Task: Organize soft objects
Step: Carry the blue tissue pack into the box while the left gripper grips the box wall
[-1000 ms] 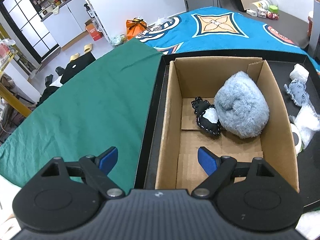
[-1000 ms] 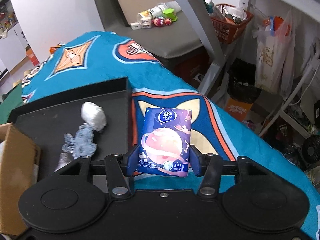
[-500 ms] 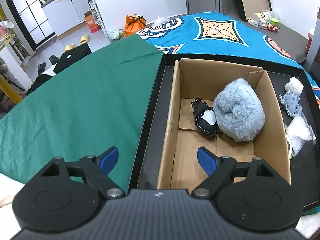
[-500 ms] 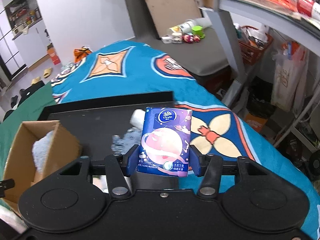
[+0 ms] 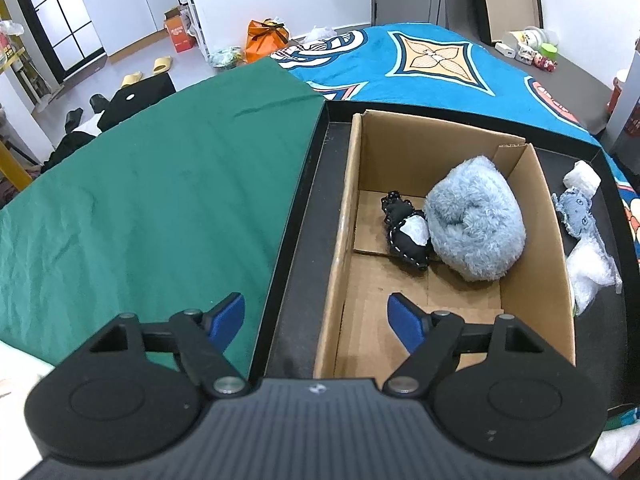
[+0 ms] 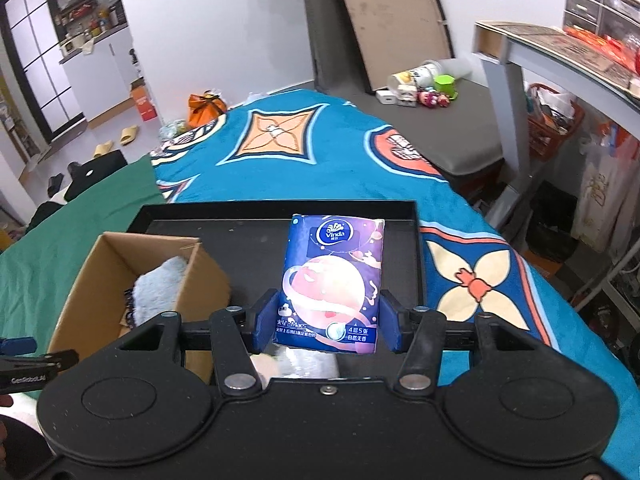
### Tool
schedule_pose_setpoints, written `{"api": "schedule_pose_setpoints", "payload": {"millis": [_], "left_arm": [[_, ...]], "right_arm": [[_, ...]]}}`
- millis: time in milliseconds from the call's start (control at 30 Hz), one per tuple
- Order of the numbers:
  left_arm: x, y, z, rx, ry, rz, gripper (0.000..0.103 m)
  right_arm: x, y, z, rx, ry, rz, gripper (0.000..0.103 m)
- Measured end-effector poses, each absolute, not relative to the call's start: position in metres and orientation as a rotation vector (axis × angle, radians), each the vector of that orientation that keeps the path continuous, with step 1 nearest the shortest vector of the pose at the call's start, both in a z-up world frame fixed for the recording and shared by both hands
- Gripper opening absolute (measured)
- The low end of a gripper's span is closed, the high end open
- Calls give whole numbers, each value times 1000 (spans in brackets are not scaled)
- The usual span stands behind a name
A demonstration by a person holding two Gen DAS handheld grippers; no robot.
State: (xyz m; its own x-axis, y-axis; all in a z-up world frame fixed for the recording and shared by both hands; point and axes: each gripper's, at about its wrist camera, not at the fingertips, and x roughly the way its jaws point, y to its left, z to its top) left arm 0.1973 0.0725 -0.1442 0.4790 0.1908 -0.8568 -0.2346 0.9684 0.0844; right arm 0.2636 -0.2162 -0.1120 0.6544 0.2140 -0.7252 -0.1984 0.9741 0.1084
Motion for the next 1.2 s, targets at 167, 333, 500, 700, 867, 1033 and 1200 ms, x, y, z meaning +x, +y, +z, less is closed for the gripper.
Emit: {"api": "schedule_pose_setpoints", "payload": {"millis": [167,333,500,700,867,1033,1200], "left_arm": [[197,77,-146,-77,1044,247,71],[197,81,-149,-102,1059,230,56],[197,85,-152,-134,1067,211,46],[198,87,-156,-153,1079,173,31],[200,92,-161,-189,1089,143,15],[198,99,-161,-232,1079,139,12],[198,100,-162,-239,1075,129,12]], "right_arm": [[259,-199,-108,0,826,257,51],[255,-180,-104,-13,832,315,51],[252,-155,-102,-34,837,360,51],[247,-126,-99,-66,840,408,51],[244,-102,-100,-91,851,441,52],[239,-80,-99,-113,863,486,52],[240,-62,-97,-102,866,517,52]]}}
